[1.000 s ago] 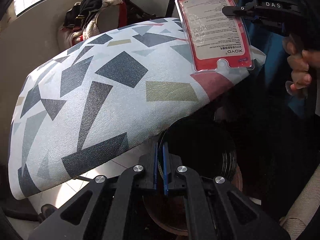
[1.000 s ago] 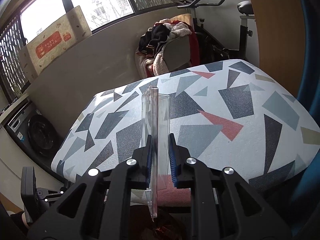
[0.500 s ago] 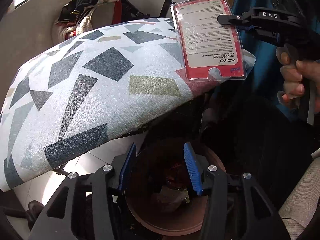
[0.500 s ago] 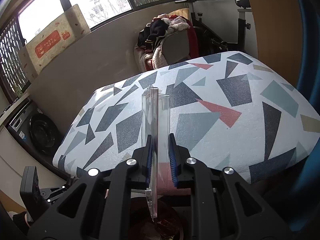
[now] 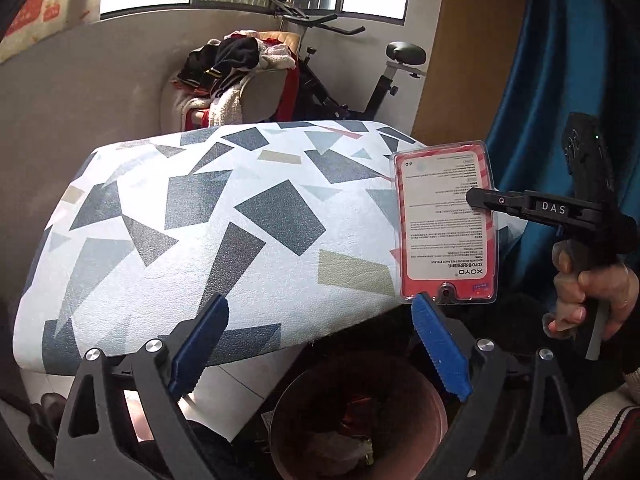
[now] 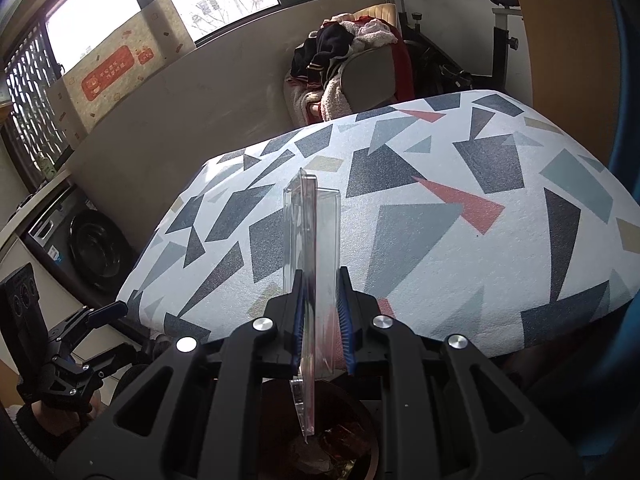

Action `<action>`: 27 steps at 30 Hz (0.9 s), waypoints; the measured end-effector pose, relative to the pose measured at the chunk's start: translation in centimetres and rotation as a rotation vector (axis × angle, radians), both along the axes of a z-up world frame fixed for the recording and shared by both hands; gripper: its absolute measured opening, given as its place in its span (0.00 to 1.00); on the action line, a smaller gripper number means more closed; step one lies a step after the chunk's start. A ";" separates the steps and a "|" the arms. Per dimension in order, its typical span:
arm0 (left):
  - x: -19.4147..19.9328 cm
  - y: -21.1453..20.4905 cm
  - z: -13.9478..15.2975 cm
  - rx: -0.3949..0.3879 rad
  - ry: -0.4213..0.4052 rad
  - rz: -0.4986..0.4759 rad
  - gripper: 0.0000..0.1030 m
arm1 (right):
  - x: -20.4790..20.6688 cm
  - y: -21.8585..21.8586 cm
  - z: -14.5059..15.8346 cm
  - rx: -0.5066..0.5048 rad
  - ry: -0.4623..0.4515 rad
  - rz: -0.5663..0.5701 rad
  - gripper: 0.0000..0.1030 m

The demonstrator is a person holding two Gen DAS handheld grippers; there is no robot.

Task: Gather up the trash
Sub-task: 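Carry the black ring and plastic package to the brown bin and open both grippers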

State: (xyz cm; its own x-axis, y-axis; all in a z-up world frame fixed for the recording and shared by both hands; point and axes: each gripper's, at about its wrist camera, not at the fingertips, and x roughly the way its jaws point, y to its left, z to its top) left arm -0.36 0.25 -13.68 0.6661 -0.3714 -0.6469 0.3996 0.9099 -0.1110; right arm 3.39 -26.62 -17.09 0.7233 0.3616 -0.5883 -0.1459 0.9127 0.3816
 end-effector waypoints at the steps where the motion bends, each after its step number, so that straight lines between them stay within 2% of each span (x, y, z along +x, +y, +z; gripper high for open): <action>1: 0.1 0.3 0.1 -0.001 -0.002 0.011 0.89 | -0.1 0.0 0.0 0.001 0.001 0.003 0.18; 5: 0.5 1.4 0.5 -0.006 -0.005 0.056 0.93 | -0.4 0.3 -0.4 0.013 0.017 0.022 0.18; 14: 0.4 3.2 0.9 -0.023 -0.016 0.118 0.94 | -1.5 2.2 -1.8 0.021 0.051 0.117 0.18; 27: 0.0 4.6 0.4 -0.046 0.000 0.144 0.94 | -2.4 6.1 -6.0 0.044 0.208 0.280 0.18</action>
State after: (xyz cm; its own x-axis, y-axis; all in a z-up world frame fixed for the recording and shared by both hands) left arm -0.36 4.84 -13.31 0.7147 -0.3013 -0.6312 0.2654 0.9518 -0.1537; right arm 1.02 -20.54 -23.13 0.4587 0.5570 -0.6923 -0.3028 0.8305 0.4676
